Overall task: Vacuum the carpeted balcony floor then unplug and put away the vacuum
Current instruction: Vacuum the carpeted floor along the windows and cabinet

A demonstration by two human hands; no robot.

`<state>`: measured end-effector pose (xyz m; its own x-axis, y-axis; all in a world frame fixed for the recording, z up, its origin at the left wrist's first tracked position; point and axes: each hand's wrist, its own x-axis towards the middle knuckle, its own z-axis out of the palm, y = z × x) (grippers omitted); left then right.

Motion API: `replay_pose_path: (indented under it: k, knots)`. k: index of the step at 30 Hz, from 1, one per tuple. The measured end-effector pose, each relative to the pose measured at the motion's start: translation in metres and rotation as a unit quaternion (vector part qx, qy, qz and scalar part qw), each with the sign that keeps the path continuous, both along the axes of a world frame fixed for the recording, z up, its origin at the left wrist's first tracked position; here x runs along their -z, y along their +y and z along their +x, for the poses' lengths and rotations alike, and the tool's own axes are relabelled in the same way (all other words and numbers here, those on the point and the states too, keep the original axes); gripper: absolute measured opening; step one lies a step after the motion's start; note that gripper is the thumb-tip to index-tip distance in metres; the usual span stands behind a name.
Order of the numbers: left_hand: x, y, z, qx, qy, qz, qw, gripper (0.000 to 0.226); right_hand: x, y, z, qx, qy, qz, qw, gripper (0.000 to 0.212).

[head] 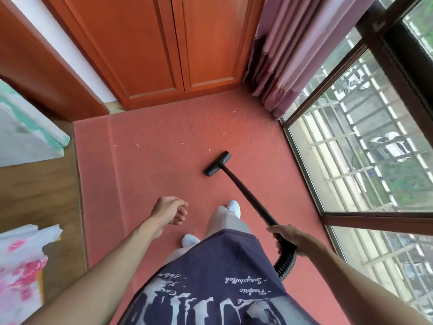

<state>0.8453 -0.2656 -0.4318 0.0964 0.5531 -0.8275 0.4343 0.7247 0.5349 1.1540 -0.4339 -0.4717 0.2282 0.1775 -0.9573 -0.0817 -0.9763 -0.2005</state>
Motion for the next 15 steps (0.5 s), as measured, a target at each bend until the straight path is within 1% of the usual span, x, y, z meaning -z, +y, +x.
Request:
replay_pose_path:
  k: [7,12,15]
  knots:
    - [0.000,0.009,-0.011,-0.036,0.004,0.005,0.999,0.021,0.025,0.055,-0.003,-0.005,0.050,-0.008,0.999,0.027]
    - [-0.005,0.023,-0.021,-0.056,0.024,0.008,0.998,0.021,0.043,0.084,0.007,-0.024,0.071,-0.014,0.997,0.020]
    - [-0.004,0.038,-0.024,-0.061,0.052,0.007,0.997,0.021,0.043,0.085,0.011,-0.012,0.072,-0.011,0.997,0.017]
